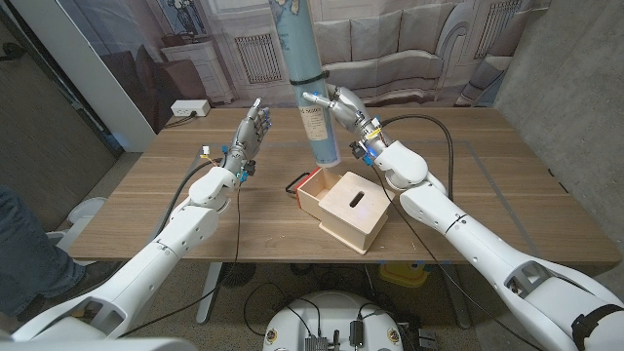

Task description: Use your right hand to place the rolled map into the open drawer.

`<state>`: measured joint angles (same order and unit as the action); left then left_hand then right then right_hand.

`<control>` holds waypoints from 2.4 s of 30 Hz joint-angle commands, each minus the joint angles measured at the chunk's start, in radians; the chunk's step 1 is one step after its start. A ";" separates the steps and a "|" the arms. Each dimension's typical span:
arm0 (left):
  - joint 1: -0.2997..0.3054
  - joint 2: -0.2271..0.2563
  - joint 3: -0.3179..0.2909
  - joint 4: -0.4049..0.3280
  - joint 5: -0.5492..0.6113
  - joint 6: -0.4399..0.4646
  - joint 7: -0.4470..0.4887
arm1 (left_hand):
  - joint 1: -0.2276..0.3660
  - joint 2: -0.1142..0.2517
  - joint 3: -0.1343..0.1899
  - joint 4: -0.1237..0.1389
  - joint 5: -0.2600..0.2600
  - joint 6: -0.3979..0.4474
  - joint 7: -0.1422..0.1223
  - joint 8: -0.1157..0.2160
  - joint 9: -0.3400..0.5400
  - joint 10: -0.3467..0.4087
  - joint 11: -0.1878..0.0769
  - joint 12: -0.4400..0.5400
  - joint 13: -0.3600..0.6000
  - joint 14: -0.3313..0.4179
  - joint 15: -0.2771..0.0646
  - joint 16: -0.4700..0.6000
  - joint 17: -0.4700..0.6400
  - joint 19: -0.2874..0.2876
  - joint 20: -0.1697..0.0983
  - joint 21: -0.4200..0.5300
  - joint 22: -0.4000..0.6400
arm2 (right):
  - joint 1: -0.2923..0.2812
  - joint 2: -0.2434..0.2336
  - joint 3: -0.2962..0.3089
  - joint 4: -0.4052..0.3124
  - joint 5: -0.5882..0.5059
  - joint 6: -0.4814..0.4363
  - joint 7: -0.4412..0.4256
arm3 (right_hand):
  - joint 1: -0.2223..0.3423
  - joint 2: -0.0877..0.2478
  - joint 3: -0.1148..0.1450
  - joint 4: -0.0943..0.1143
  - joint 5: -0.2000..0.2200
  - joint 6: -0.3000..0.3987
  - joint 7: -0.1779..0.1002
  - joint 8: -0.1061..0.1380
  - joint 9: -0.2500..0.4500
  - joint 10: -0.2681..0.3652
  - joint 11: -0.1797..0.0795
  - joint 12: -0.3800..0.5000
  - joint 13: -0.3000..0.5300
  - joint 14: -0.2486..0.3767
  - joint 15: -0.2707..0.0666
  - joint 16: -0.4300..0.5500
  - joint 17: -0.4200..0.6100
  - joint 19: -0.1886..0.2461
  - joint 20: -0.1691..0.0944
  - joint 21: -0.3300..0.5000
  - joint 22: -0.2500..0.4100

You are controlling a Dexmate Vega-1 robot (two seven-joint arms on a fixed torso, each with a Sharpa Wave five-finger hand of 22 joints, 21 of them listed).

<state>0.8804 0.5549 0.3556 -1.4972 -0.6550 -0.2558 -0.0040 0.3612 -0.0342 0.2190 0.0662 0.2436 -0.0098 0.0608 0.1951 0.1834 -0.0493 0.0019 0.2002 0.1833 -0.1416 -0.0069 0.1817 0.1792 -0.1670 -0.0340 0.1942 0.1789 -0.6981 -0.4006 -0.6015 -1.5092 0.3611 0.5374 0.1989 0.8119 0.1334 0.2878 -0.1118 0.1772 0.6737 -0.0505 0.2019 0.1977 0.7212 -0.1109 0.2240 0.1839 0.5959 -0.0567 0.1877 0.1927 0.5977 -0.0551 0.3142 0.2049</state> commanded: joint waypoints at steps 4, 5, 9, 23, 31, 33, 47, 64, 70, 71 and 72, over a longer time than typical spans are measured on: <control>-0.006 -0.002 0.002 0.007 -0.001 0.003 -0.005 | 0.005 0.006 -0.003 -0.001 -0.004 0.005 -0.001 0.001 0.002 -0.006 -0.005 0.001 0.003 -0.009 -0.003 0.005 0.002 -0.052 -0.013 0.008 0.004 | -0.011 -0.006 -0.012 -0.011 -0.009 0.003 0.017 | -0.040 0.034 0.091 0.093 -0.002 0.070 -0.060 0.005 0.003 0.000 0.004 -0.005 0.001 -0.010 -0.137 -0.002 0.005 -0.010 -0.140 -0.003 0.000; -0.006 -0.002 0.002 0.007 -0.001 0.004 -0.005 | 0.005 0.006 -0.004 -0.001 -0.004 0.005 -0.001 0.000 0.002 -0.006 -0.004 0.001 0.003 -0.009 -0.003 0.005 0.002 -0.052 -0.013 0.008 0.004 | -0.012 -0.004 -0.012 -0.009 -0.010 0.005 0.016 | -0.040 0.033 0.091 0.093 -0.002 0.070 -0.061 0.005 0.003 -0.001 0.003 -0.006 0.001 -0.010 -0.138 -0.002 0.005 -0.011 -0.140 -0.003 0.000; -0.007 -0.001 0.002 0.006 -0.002 0.006 -0.005 | 0.005 0.006 -0.004 -0.001 -0.004 0.006 -0.001 0.001 0.002 -0.007 -0.005 0.001 0.003 -0.009 -0.003 0.005 0.002 -0.052 -0.012 0.008 0.004 | -0.015 0.001 -0.015 0.000 -0.014 0.009 0.012 | -0.041 0.033 0.092 0.094 -0.002 0.080 -0.064 0.008 0.003 0.007 0.000 -0.003 0.001 -0.006 -0.139 0.001 0.004 -0.011 -0.140 -0.004 0.000; -0.020 -0.007 0.007 0.021 -0.003 0.009 -0.014 | 0.006 0.008 -0.005 -0.002 -0.005 0.006 -0.001 0.001 0.002 -0.008 -0.003 0.001 0.003 -0.010 -0.003 0.005 0.002 -0.053 -0.013 0.008 0.004 | -0.024 0.015 -0.022 0.030 -0.044 0.029 -0.011 | -0.045 0.034 0.093 0.097 -0.002 0.079 -0.064 0.005 0.003 0.006 -0.002 -0.006 0.001 -0.018 -0.140 -0.001 0.003 -0.023 -0.140 -0.009 -0.001; -0.023 -0.010 0.010 0.029 -0.004 0.013 -0.014 | 0.007 0.009 -0.006 -0.002 -0.005 0.005 0.000 0.001 0.002 -0.007 -0.002 0.001 0.003 -0.010 -0.003 0.005 0.002 -0.053 -0.013 0.008 0.004 | -0.032 0.016 -0.022 0.040 -0.027 0.019 -0.009 | -0.046 0.035 0.095 0.098 -0.002 0.078 -0.063 0.004 0.003 0.005 -0.004 -0.007 0.001 -0.025 -0.137 -0.002 0.003 -0.028 -0.138 -0.012 -0.001; -0.024 -0.010 0.010 0.030 -0.004 0.014 -0.015 | 0.007 0.009 -0.006 -0.002 -0.005 0.005 0.000 0.000 0.002 -0.006 -0.002 0.001 0.003 -0.009 -0.003 0.005 0.002 -0.053 -0.013 0.008 0.004 | -0.035 0.015 -0.023 0.040 -0.021 0.014 -0.008 | -0.047 0.035 0.095 0.098 -0.002 0.078 -0.064 0.003 0.003 0.005 -0.004 -0.007 0.001 -0.028 -0.135 -0.003 0.003 -0.029 -0.138 -0.012 -0.001; -0.041 -0.020 0.018 0.054 -0.005 0.013 -0.028 | 0.008 0.011 -0.008 -0.002 -0.005 0.005 0.000 0.000 0.002 -0.008 -0.004 0.001 0.003 -0.010 -0.003 0.005 0.002 -0.053 -0.014 0.008 0.004 | -0.053 0.004 -0.021 0.035 -0.009 -0.023 -0.017 | -0.049 0.035 0.098 0.100 -0.002 0.077 -0.065 0.002 0.003 0.005 -0.005 -0.008 0.001 -0.037 -0.132 -0.003 0.002 -0.038 -0.132 -0.016 -0.001; -0.054 -0.024 0.024 0.065 -0.002 0.016 -0.034 | 0.009 0.012 -0.010 -0.003 -0.006 0.005 0.000 0.000 0.002 -0.008 -0.003 0.000 0.003 -0.010 -0.003 0.005 0.002 -0.053 -0.014 0.008 0.004 | -0.074 0.003 -0.013 0.040 -0.016 -0.015 -0.045 | -0.051 0.033 0.099 0.101 -0.002 0.079 -0.068 0.001 0.003 0.003 -0.008 -0.010 0.001 -0.049 -0.125 -0.003 0.002 -0.047 -0.128 -0.020 -0.002; -0.064 -0.025 0.028 0.072 -0.001 0.021 -0.041 | 0.009 0.012 -0.011 -0.003 -0.006 0.004 -0.001 0.000 0.002 -0.008 -0.003 0.001 0.003 -0.010 -0.003 0.005 0.002 -0.053 -0.013 0.008 0.004 | -0.082 0.002 -0.009 0.041 -0.038 0.001 -0.067 | -0.053 0.028 0.098 0.100 -0.003 0.081 -0.065 0.002 0.003 -0.001 -0.002 -0.011 0.001 -0.049 -0.119 -0.002 0.001 -0.046 -0.121 -0.020 -0.002; -0.066 -0.026 0.029 0.072 0.000 0.021 -0.041 | 0.009 0.013 -0.011 -0.003 -0.006 0.004 -0.001 0.000 0.002 -0.008 -0.003 0.001 0.003 -0.011 -0.003 0.004 0.002 -0.053 -0.013 0.008 0.004 | -0.084 0.002 -0.008 0.042 -0.039 0.005 -0.068 | -0.053 0.026 0.097 0.099 -0.003 0.082 -0.065 0.002 0.002 0.000 -0.001 -0.011 0.001 -0.048 -0.118 -0.002 0.000 -0.046 -0.120 -0.020 -0.002; -0.067 -0.026 0.029 0.073 0.000 0.022 -0.042 | 0.009 0.013 -0.012 -0.003 -0.006 0.004 0.000 0.000 0.002 -0.007 -0.002 0.001 0.003 -0.011 -0.002 0.004 0.002 -0.053 -0.013 0.008 0.004 | -0.086 0.004 -0.007 0.043 -0.040 0.010 -0.071 | -0.053 0.022 0.096 0.098 -0.004 0.083 -0.064 0.002 0.002 0.002 0.000 -0.010 0.001 -0.046 -0.116 -0.001 0.000 -0.043 -0.118 -0.019 -0.002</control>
<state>0.8268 0.5317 0.3788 -1.4334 -0.6586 -0.2418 -0.0382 0.3691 -0.0264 0.2093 0.0623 0.2436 -0.0099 0.0608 0.1951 0.1835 -0.0493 0.0019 0.2002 0.1833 -0.1416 -0.0069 0.1817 0.1792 -0.1670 -0.0340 0.1942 0.1789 -0.7685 -0.3972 -0.6161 -1.4716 0.3427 0.5215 0.1535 0.7716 0.1452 0.2876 -0.1115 0.1738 0.6781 -0.0461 0.2001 0.1980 0.7192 -0.1129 0.2142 0.1838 0.5471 -0.0519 0.1877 0.1905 0.5558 -0.0516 0.2988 0.1999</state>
